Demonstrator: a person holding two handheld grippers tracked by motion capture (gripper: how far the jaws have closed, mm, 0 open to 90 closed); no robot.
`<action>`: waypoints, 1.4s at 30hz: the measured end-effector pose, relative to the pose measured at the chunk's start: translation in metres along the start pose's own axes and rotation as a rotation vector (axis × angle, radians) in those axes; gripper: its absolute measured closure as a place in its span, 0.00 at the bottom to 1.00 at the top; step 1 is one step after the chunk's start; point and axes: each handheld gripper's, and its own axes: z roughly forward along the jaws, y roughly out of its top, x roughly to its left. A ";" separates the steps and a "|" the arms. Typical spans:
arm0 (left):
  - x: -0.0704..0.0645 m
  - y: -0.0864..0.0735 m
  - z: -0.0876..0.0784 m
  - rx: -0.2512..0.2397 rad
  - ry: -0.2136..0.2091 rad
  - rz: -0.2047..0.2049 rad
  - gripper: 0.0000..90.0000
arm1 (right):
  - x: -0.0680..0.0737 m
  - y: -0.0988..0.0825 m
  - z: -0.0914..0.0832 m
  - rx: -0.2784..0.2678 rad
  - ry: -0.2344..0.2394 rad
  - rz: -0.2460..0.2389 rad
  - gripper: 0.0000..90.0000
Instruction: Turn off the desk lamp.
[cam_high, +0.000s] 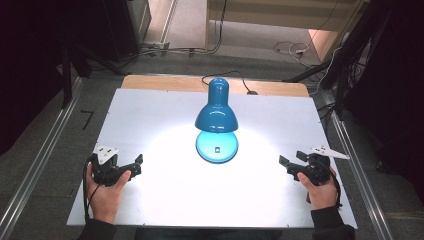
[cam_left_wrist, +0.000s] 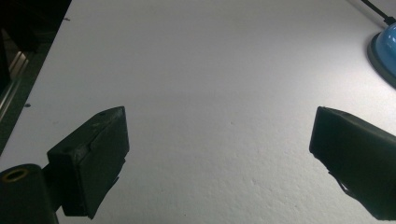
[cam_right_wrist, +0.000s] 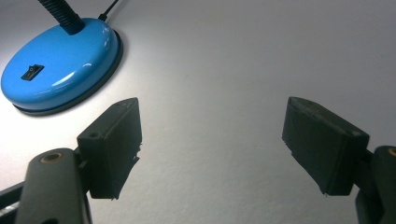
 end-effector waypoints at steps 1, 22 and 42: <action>0.000 0.000 0.000 0.001 0.000 0.000 0.06 | 0.001 0.000 0.000 0.000 0.001 0.000 0.21; 0.000 0.000 0.000 0.005 -0.005 -0.005 0.06 | 0.020 0.007 0.011 0.007 0.038 -0.040 0.21; 0.001 0.000 0.001 0.008 -0.008 -0.009 0.07 | 0.037 0.013 0.022 0.018 0.071 -0.080 0.21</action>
